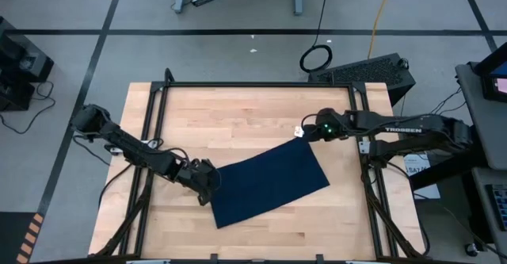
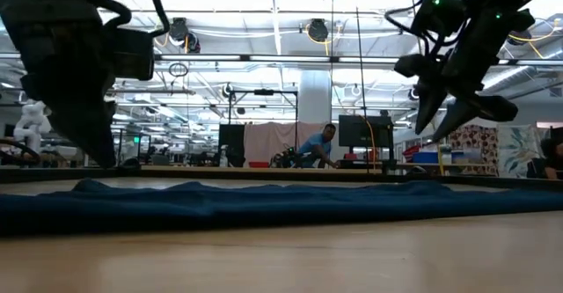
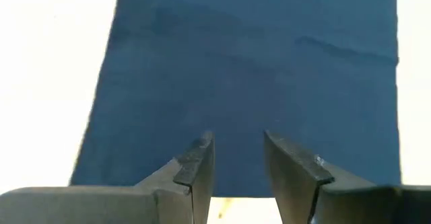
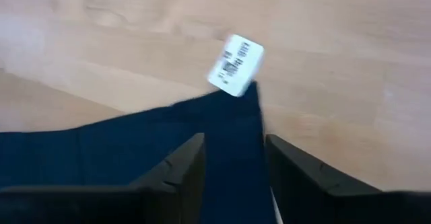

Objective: Roll towel
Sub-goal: Roll the dark blue towel

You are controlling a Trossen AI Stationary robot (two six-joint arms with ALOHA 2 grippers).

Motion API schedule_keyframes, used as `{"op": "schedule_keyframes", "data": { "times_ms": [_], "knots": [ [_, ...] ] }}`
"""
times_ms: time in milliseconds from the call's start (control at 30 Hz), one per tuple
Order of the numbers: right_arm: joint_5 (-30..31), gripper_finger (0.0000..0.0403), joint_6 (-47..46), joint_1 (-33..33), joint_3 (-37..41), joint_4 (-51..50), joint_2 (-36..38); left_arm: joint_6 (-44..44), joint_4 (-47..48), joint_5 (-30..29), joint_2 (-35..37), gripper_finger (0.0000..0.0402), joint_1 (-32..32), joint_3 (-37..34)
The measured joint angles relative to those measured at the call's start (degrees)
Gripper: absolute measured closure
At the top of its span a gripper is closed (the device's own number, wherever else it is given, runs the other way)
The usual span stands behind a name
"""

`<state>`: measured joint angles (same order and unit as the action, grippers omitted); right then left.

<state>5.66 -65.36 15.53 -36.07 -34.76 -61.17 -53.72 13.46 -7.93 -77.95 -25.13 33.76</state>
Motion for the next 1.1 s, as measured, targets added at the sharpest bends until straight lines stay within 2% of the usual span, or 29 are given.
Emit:
{"op": "schedule_keyframes", "data": {
  "times_ms": [267, 367, 533, 667, 800, 967, 1100],
  "knots": [
    [-1.31, 0.0319, 2.69, 0.02, 0.02, 8.7, -8.98, -2.83, -0.54, -0.27, 0.72, 0.027, 0.1, -0.01],
    [-1.52, 0.0348, 2.89, 0.0, 0.02, 12.53, -13.13, -6.59, -2.15, 3.54, 1.05, 0.027, 0.15, 0.0],
    [-3.92, 0.0388, 3.1, -0.22, 0.12, 16.6, -16.93, -18.44, -5.03, 12.58, 4.99, 0.027, -1.47, 0.0],
    [-7.69, 0.0401, 6.82, -0.55, 0.13, 20.22, -11.97, -28.84, -5.79, 12.67, 13.82, 0.027, -5.0, 0.44],
    [-7.05, 0.0394, 8.78, -1.24, 0.02, 18.06, -4.37, -32.66, -0.08, 6.52, 23.17, 0.027, -7.36, 2.23],
    [-7.53, 0.0392, 11.59, -3.06, 0.0, 15.65, 4.38, -32.3, 11.57, 4.62, 28.36, 0.027, -5.29, 2.91],
    [-8.87, 0.0392, 11.55, -5.89, 0.0, 11.98, 10.52, -27.78, 12.36, 4.64, 28.01, 0.027, -2.01, 2.91]
  ]
}}
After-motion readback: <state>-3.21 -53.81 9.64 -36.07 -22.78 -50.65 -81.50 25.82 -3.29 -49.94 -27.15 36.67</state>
